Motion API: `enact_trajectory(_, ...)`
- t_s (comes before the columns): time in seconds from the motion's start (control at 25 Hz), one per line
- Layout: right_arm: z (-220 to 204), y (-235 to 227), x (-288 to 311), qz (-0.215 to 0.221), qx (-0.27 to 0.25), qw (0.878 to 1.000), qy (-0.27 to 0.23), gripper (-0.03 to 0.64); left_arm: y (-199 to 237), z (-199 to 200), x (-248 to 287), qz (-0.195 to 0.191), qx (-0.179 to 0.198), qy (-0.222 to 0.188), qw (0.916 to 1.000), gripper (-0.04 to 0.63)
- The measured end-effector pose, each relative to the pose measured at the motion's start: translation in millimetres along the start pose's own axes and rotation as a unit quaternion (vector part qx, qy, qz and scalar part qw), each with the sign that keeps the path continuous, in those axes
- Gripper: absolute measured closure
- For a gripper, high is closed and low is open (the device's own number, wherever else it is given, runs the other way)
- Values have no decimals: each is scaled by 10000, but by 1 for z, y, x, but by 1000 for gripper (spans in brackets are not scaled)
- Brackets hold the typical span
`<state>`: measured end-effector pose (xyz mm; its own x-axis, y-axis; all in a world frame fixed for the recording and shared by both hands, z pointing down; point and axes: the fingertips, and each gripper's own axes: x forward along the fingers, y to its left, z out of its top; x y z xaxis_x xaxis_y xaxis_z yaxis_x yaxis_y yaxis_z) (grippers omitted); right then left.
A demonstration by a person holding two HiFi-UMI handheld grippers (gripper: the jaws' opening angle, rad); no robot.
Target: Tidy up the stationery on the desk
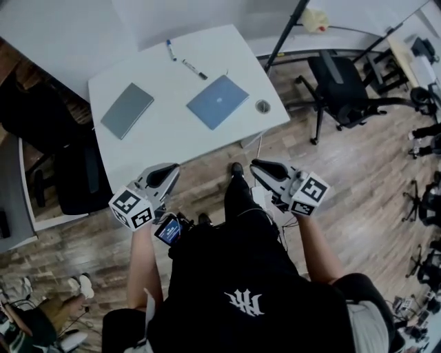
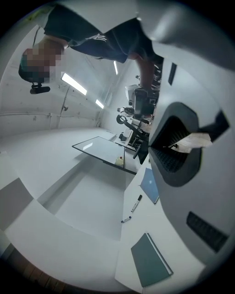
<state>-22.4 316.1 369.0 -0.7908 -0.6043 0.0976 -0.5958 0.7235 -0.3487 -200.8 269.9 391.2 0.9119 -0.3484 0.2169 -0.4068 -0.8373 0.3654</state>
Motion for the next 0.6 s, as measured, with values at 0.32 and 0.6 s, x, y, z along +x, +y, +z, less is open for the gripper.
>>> enact_trajectory(0.32, 30, -98, 9, 625, 30, 9976, 302, 566, 45, 23, 72, 461, -173, 258, 9985, 594)
enact_trajectory(0.6, 48, -161, 20, 1265, -500, 9870, 861, 558, 80, 30, 120, 981, -205, 590, 9932, 584)
